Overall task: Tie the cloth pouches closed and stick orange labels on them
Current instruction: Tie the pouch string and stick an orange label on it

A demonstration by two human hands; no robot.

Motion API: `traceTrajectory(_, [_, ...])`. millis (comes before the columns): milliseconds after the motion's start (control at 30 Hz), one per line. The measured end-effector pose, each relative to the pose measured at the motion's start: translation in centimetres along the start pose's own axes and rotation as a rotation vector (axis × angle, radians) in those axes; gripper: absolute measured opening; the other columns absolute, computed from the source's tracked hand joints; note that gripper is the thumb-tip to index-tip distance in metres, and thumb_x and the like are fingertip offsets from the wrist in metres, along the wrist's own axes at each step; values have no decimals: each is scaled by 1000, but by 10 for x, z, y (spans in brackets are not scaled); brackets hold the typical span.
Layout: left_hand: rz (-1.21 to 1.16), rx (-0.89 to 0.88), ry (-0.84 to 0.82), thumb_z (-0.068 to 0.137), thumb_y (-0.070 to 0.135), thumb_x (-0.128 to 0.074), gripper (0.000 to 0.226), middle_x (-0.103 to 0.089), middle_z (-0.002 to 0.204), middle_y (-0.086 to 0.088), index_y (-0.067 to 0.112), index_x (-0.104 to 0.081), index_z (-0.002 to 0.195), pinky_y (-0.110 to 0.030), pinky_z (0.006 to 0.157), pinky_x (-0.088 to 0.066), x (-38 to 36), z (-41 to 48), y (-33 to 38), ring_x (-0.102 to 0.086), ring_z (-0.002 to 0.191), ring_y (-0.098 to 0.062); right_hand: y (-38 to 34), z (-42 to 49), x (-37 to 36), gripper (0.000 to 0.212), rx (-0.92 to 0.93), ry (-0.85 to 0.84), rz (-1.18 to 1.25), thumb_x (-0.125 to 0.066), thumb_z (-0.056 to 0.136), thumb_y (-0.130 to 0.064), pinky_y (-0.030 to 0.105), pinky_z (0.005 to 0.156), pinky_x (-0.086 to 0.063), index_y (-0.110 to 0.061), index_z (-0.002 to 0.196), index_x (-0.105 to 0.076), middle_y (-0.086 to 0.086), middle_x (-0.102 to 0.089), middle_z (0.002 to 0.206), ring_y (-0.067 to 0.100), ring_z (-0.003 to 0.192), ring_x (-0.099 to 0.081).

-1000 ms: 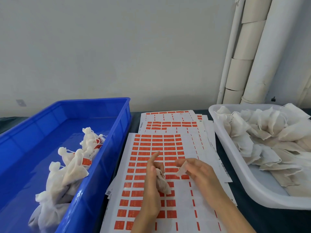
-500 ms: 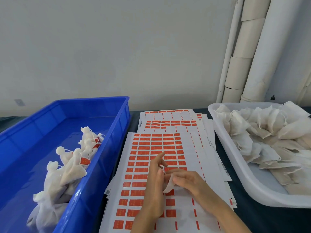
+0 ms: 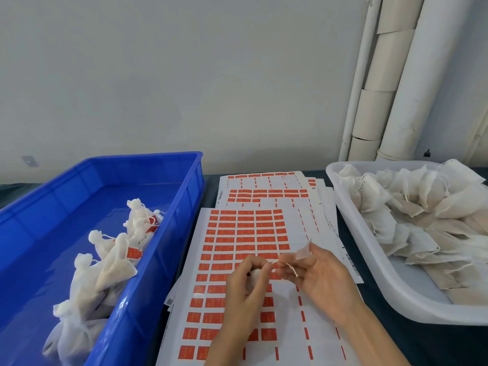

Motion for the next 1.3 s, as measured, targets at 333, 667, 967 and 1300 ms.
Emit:
traceTrajectory(333, [4,12,69,81,19,-73,11,-70,80,18,29,-71,84,-10,70,-51,8,1,-6,-66,86,-7,7,3,5,46,-17,1,-99,-50,90,-36,34,79,-57,3,103,-71,27,-67,106,39,99,-67])
traceTrajectory(667, [-99,51,-89,78,17,-77,10,-73,79,11,27,-74,77,-16,68,-54,-5,0,-8,-68,84,-13,-11,1,37,11,166,304,-261,-69,79,-29,30,76,-54,-21,85,-73,4,-74,92,23,87,-71])
traceTrajectory(967, [-143,58,-134,77,18,-78,13,-73,79,8,31,-76,76,-18,72,-54,-9,-1,-7,-68,82,-14,-1,2,32,7,166,259,-536,-74,80,-18,19,68,-56,-18,87,-73,-2,-75,81,15,79,-71])
traceTrajectory(1300, [-89,80,-74,77,21,-77,9,-73,79,7,30,-74,76,-24,71,-57,-3,3,-16,-68,80,-14,1,3,30,4,141,247,-604,-75,79,-21,17,66,-54,-24,80,-74,-10,-74,81,9,80,-70])
Point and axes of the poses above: each hand's wrist, its own z-axis towards the middle knuckle, its own x-axis out of the back of the hand, y = z × x, the point moved 9 cm from there along z, towards the middle knuckle
